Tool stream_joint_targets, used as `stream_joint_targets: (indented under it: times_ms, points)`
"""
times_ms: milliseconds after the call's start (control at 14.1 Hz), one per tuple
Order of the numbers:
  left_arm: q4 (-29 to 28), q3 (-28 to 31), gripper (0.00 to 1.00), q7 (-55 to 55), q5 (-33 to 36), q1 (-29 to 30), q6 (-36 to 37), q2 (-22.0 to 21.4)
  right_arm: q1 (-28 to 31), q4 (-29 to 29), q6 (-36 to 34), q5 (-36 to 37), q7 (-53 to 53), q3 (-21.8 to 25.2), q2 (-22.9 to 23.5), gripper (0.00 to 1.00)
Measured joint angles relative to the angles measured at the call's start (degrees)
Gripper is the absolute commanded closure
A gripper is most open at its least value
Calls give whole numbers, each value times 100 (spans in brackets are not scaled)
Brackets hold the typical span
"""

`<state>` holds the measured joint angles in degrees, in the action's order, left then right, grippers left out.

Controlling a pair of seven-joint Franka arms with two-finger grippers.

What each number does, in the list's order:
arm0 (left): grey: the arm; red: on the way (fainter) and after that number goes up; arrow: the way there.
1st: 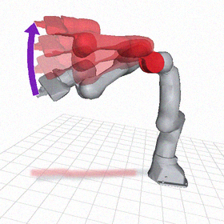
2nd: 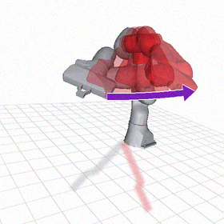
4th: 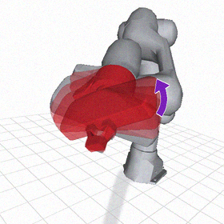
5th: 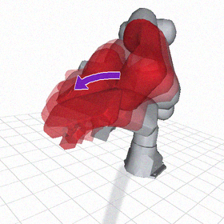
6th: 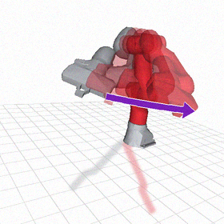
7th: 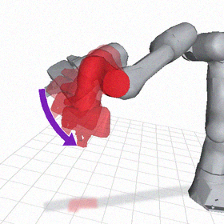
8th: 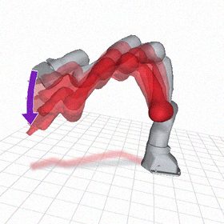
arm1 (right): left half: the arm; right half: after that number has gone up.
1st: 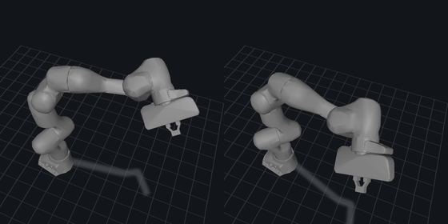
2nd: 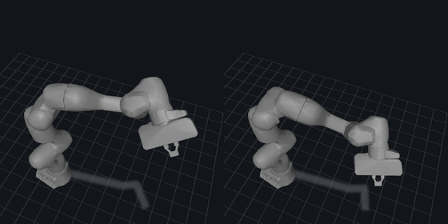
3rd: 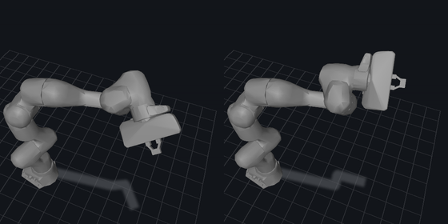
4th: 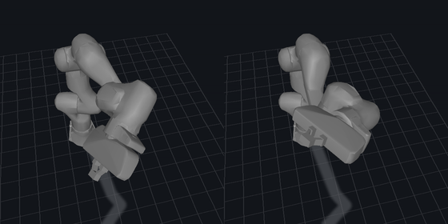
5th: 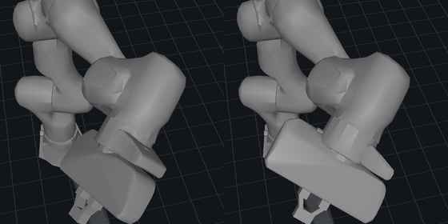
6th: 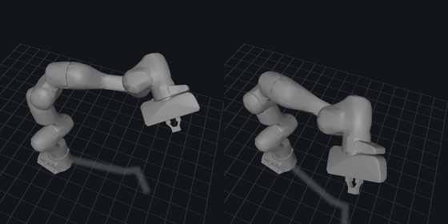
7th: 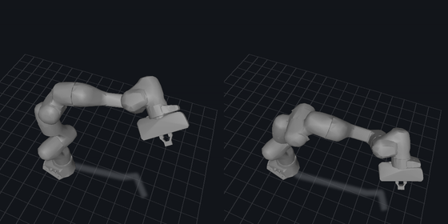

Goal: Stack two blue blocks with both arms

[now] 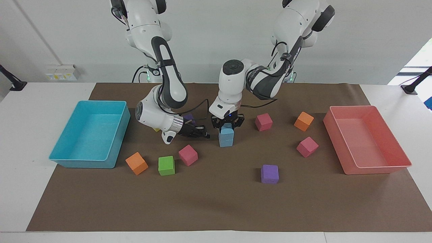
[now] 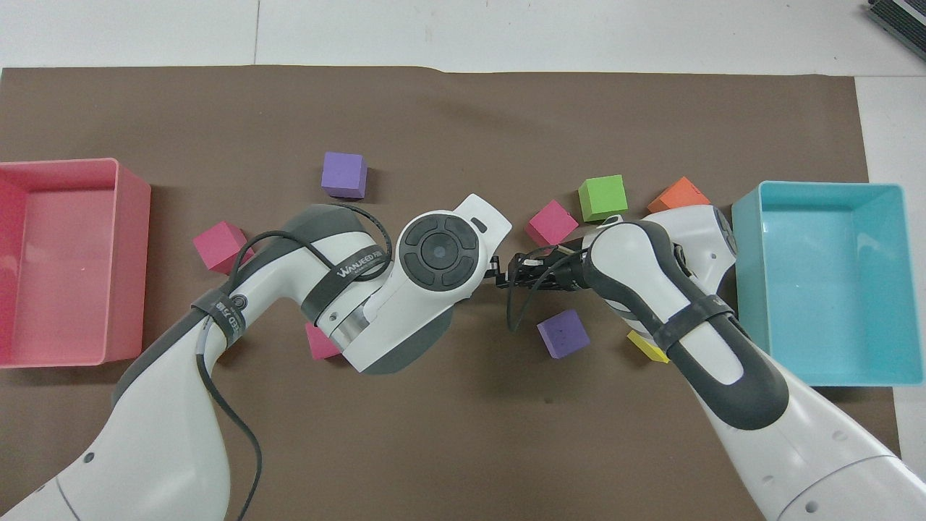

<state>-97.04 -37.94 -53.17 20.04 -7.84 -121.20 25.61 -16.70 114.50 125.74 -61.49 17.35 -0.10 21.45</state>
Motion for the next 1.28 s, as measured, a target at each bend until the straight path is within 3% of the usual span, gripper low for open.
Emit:
stream_joint_targets:
  times_ms: [71, 853, 1067, 1280]
  points:
    - [0, 0, 0, -1, 0, 0, 2, 0, 0, 0, 0, 0, 0, 0, 0, 100]
    - [69, -4, 0, -2, 13, -1, 32, -66, 2, 0, 10, 0, 0, 3, 0, 100]
    - [154, 105, 0, 95, -228, 0, 311, -336, 4, -10, 13, 0, 0, 10, -2, 100]
    - [162, 731, 0, 1204, -1189, -28, 839, -947, 36, -41, 13, 0, 0, 17, -66, 100]
